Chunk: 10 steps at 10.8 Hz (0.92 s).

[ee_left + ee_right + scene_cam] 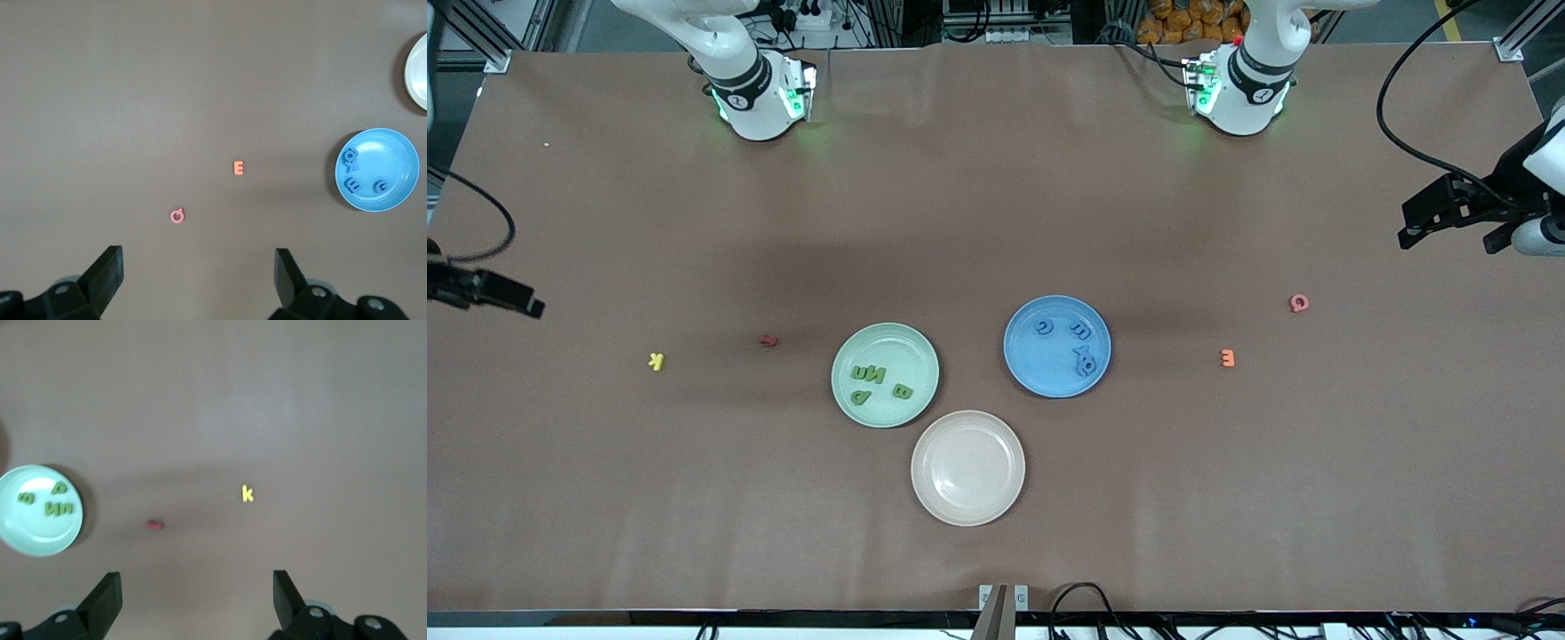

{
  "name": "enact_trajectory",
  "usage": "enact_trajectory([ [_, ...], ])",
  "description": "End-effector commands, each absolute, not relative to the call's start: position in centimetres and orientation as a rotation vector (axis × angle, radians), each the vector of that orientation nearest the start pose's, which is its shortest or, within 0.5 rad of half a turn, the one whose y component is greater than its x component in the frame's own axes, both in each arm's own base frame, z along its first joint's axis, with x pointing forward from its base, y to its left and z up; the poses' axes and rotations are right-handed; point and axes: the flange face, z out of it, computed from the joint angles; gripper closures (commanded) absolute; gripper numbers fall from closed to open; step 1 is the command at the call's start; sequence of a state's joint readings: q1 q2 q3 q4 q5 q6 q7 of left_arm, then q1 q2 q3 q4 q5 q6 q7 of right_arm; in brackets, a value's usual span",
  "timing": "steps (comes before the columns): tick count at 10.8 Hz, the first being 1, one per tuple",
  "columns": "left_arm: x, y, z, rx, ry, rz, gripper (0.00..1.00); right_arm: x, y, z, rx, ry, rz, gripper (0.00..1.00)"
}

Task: Sort letters by color into matching plates

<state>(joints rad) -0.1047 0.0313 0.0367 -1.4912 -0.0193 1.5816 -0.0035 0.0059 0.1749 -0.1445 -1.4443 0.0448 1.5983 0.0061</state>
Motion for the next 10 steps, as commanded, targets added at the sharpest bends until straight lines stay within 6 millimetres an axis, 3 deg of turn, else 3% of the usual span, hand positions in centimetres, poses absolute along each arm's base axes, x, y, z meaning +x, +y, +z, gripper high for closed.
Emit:
enact_trajectory([
  [1,56.2,-4.3,65.2,-3.153,0.122,-0.084,0.0,55.5,-5.6,64.4,-3.107,0.172,0.052,0.0],
  [3,56.0,-4.6,65.4,-3.153,0.129,-0.089,0.0,54.0,-5.3,66.0,-3.104,0.161,0.045,0.0],
  [6,56.0,-4.6,65.4,-3.153,0.129,-0.089,0.0,53.9,-5.5,64.2,-3.109,0.183,0.082,0.0],
  [10,56.0,-4.6,65.4,-3.153,0.127,-0.089,0.0,53.9,-5.3,64.9,-3.121,0.185,0.04,0.0],
])
